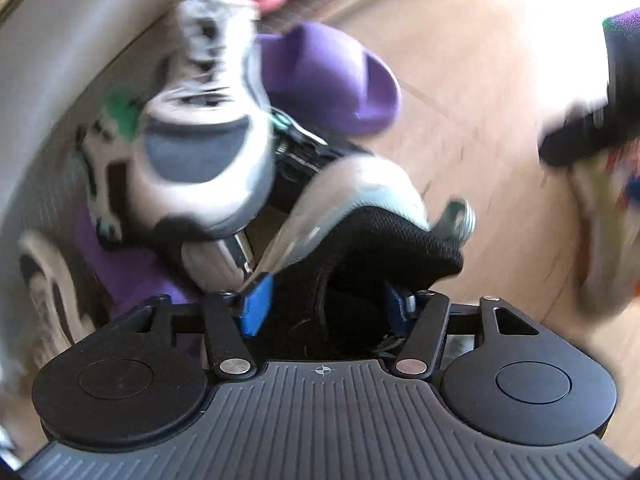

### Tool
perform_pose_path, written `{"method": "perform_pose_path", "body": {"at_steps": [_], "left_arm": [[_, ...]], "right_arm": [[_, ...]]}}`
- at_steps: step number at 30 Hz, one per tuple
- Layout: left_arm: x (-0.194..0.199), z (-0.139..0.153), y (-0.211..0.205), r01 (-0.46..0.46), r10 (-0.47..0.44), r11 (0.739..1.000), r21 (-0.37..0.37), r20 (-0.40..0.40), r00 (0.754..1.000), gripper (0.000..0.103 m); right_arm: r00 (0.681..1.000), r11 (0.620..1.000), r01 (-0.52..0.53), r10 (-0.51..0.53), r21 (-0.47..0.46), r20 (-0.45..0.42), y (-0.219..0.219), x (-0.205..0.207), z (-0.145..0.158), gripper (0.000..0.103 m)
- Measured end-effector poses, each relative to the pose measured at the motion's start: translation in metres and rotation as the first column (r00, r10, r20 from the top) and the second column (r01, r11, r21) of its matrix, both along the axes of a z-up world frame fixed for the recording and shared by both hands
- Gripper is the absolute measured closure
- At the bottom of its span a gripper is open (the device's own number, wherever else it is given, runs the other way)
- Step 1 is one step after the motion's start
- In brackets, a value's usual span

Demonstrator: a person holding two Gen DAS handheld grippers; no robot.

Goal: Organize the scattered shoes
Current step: 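Grasp another black sneaker with the left tool and set it down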

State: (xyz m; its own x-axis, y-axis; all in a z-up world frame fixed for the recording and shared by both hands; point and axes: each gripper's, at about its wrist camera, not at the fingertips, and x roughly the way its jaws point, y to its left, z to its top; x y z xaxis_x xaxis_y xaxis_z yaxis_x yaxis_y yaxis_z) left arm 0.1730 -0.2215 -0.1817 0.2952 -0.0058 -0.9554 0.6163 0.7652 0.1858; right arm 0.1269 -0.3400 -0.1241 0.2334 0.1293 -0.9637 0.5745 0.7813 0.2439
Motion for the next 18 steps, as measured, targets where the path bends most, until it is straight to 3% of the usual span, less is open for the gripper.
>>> {"method": "perform_pose_path", "body": {"at_steps": [2,4,7,8,10,12,14,15,18], "left_arm": [[0.003,0.004,0.0,-0.02,0.02,1.0,0.01,-0.004,1.0,0.066],[0.009,0.022,0.013,-0.091,0.091,0.995,-0.042,-0.015,0.996,0.082],[0.008,0.046,0.04,-0.202,0.195,0.972,-0.123,-0.067,0.978,0.087],[0.005,0.055,0.052,-0.27,0.256,0.948,-0.167,-0.102,0.961,0.087],[-0.007,0.074,0.093,-0.483,0.433,0.832,-0.271,-0.226,0.873,0.088],[-0.019,0.081,0.113,-0.576,0.502,0.758,-0.305,-0.291,0.814,0.088],[-0.045,0.085,0.137,-0.693,0.578,0.647,-0.319,-0.387,0.718,0.088],[-0.061,0.085,0.146,-0.733,0.604,0.606,-0.309,-0.421,0.677,0.088],[-0.093,0.074,0.15,-0.789,0.641,0.556,-0.261,-0.47,0.607,0.087]], "right_arm": [[1.0,1.0,0.006,-0.006,-0.003,0.001,0.0,-0.001,0.001,0.022],[1.0,1.0,0.017,-0.017,-0.007,0.007,-0.001,-0.002,0.004,0.022],[0.999,1.0,0.021,-0.02,-0.018,0.037,0.0,-0.006,0.016,0.022],[0.999,1.0,0.016,-0.015,-0.021,0.049,0.001,-0.007,0.02,0.022],[0.997,1.0,-0.002,0.004,-0.027,0.071,0.004,-0.009,0.029,0.022],[0.996,0.999,-0.023,0.025,-0.032,0.091,0.008,-0.012,0.037,0.022],[0.994,0.998,-0.044,0.047,-0.037,0.103,0.012,-0.015,0.042,0.022],[0.992,0.997,-0.063,0.067,-0.042,0.108,0.016,-0.018,0.044,0.022],[0.987,0.993,-0.111,0.115,-0.05,0.109,0.024,-0.024,0.048,0.022]]}}
